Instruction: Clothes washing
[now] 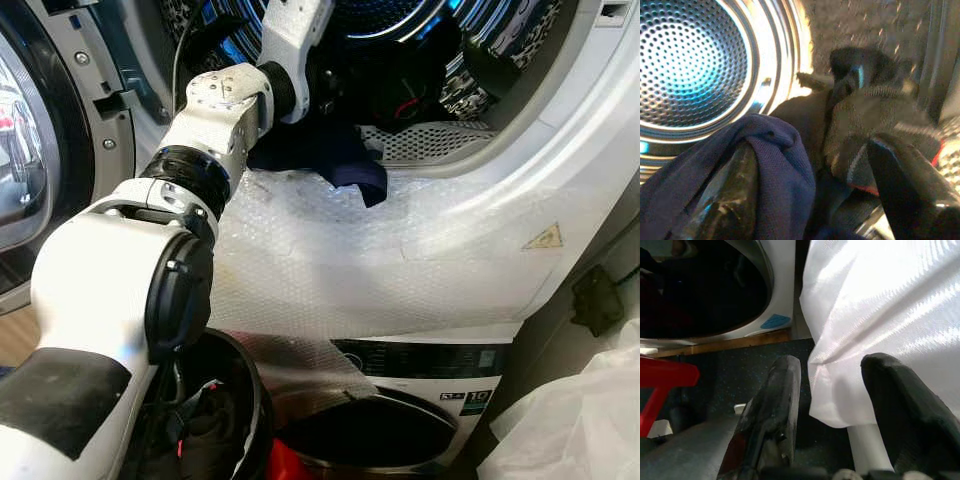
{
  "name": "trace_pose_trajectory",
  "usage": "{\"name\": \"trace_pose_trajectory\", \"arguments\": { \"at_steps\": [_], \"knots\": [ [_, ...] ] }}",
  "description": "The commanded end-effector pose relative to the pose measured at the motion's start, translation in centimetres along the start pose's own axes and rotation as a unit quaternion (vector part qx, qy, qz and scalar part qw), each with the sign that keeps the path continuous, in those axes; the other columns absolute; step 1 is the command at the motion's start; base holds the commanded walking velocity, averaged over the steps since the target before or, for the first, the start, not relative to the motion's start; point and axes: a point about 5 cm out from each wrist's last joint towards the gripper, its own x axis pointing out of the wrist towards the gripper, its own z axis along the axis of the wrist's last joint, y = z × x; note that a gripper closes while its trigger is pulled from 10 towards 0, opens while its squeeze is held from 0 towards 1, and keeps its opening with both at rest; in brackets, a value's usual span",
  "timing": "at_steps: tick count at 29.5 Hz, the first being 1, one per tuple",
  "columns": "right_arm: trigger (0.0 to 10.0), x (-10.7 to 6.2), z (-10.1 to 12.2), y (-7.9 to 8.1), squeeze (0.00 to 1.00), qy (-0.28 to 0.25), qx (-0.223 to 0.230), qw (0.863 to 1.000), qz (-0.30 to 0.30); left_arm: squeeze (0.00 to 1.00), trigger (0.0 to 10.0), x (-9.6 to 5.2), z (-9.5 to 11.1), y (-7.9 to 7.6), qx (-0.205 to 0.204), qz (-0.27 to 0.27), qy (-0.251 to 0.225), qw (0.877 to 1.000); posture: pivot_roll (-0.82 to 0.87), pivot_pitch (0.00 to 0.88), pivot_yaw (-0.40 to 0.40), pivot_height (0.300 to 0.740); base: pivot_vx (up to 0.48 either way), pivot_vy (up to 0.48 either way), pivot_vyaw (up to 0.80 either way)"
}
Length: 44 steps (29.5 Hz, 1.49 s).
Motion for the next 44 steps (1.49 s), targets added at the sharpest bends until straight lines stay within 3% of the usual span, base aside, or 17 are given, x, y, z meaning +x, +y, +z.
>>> {"name": "trace_pose_trajectory", "arguments": {
  "at_steps": [1, 3, 6, 9, 11, 12, 16, 20, 26, 27, 29, 32, 33, 35, 38, 41, 44],
  "knots": [
    [10.0, -0.1, -0.2, 0.7, 0.0, 0.008, 0.0, 1.0, 0.009, 1.0, 10.0, -0.3, 0.7, 0.9, 0.032, 0.03, 0.005, 0.999, -0.19, 0.0, 0.126, 0.74, 0.0, 0.0, 0.0],
    [10.0, 0.0, -0.1, 0.9, 0.0, 0.008, 0.001, 1.0, 0.011, 1.0, 10.0, -0.5, 1.5, 1.6, 0.063, 0.062, -0.004, 0.996, -0.19, 0.0, 0.129, 0.74, 0.0, 0.0, 0.0],
    [10.0, 0.0, -0.1, 1.3, 0.0, 0.008, 0.007, 1.0, 0.011, 1.0, 10.0, -1.0, 2.0, 2.4, 0.062, 0.086, -0.028, 0.994, -0.19, 0.0, 0.136, 0.74, 0.0, 0.0, 0.0],
    [10.0, 0.0, 0.0, 1.5, 0.0, 0.009, 0.008, 1.0, 0.012, 1.0, 10.0, -1.3, 2.7, 2.4, 0.108, 0.065, -0.054, 0.991, -0.18, 0.0, 0.141, 0.74, 0.0, 0.0, 0.0],
    [10.0, 0.1, 0.1, 2.1, 0.0, 0.012, 0.01, 1.0, 0.019, 1.0, 10.0, -1.7, 2.9, 2.3, 0.086, 0.021, -0.069, 0.994, -0.14, 0.0, 0.144, 0.74, 0.0, 0.0, 0.0],
    [10.0, 0.1, 0.1, 2.1, 0.0, 0.012, 0.01, 1.0, 0.019, 1.0, 10.0, -1.7, 2.9, 2.3, 0.086, 0.021, -0.069, 0.994, -0.14, 0.0, 0.144, 0.74, 0.0, 0.0, 0.0],
    [10.0, 0.4, 0.6, 3.0, 0.0, 0.012, 0.006, 0.999, 0.032, 1.0, 10.0, -2.1, 2.3, 2.1, 0.021, 0.005, -0.066, 0.998, -0.12, 0.0, 0.144, 0.74, 0.0, 0.0, 0.0],
    [10.0, 0.7, 1.4, 3.7, 0.0, 0.005, 0.002, 0.999, 0.044, 1.0, 10.0, -2.9, -0.5, -0.8, -0.023, -0.037, -0.051, 0.998, -0.08, 0.0, 0.138, 0.74, 0.0, 0.0, 0.0],
    [10.0, 0.9, 1.8, 3.9, 0.0, 0.007, -0.003, 0.999, 0.052, 1.0, 10.0, -5.0, -2.7, -3.3, -0.094, -0.052, -0.008, 0.994, -0.04, 0.0, 0.133, 0.74, 0.0, 0.0, 0.0],
    [10.0, 0.9, 1.8, 4.0, 0.0, 0.006, -0.005, 0.999, 0.054, 0.0, 10.0, -5.3, -2.8, -3.4, -0.097, -0.052, -0.003, 0.994, -0.03, 0.0, 0.135, 0.74, 0.0, 0.0, 0.0],
    [10.0, 1.0, 2.0, 4.1, 0.0, 0.005, -0.006, 0.998, 0.056, 0.0, 10.0, -6.2, -2.6, -3.8, -0.098, -0.053, -0.013, 0.994, -0.03, 0.0, 0.135, 0.74, 0.0, 0.0, 0.0],
    [10.0, 1.0, 2.1, 4.2, 0.0, 0.005, -0.006, 0.998, 0.056, 0.0, 10.0, -7.3, -1.7, -4.5, -0.056, -0.071, -0.047, 0.995, -0.02, 0.0, 0.135, 0.74, 0.0, 0.0, 0.0],
    [10.0, 1.0, 2.1, 4.3, 0.0, 0.006, -0.007, 0.998, 0.058, 0.0, 10.0, -7.8, -0.4, -4.9, -0.041, -0.084, -0.092, 0.991, -0.01, 0.0, 0.132, 0.74, 0.0, 0.0, 0.0],
    [10.0, 1.0, 2.1, 4.3, 0.0, 0.006, -0.007, 0.998, 0.06, 0.0, 10.0, -8.2, 0.2, -5.2, -0.026, -0.088, -0.105, 0.99, -0.01, 0.0, 0.132, 0.74, 0.0, 0.0, 0.0],
    [10.0, 1.0, 2.1, 4.4, 0.0, 0.006, -0.008, 0.998, 0.061, 0.0, 10.0, -8.5, 0.0, -5.8, -0.029, -0.099, -0.087, 0.991, -0.02, 0.0, 0.133, 0.74, 0.0, 0.0, 0.0],
    [10.0, 1.0, 1.9, 4.2, 0.0, 0.009, -0.007, 0.998, 0.058, 0.0, 10.0, -9.9, -1.8, -8.7, -0.049, -0.174, -0.016, 0.983, -0.02, 0.0, 0.133, 0.74, 0.0, 0.0, 0.0],
    [10.0, 1.0, 1.8, 4.0, 0.0, 0.01, -0.007, 0.998, 0.056, 0.0, 10.0, -9.9, -2.8, -9.5, -0.056, -0.175, 0.003, 0.983, -0.02, 0.0, 0.131, 0.74, 0.0, 0.0, 0.0]
  ]
}}
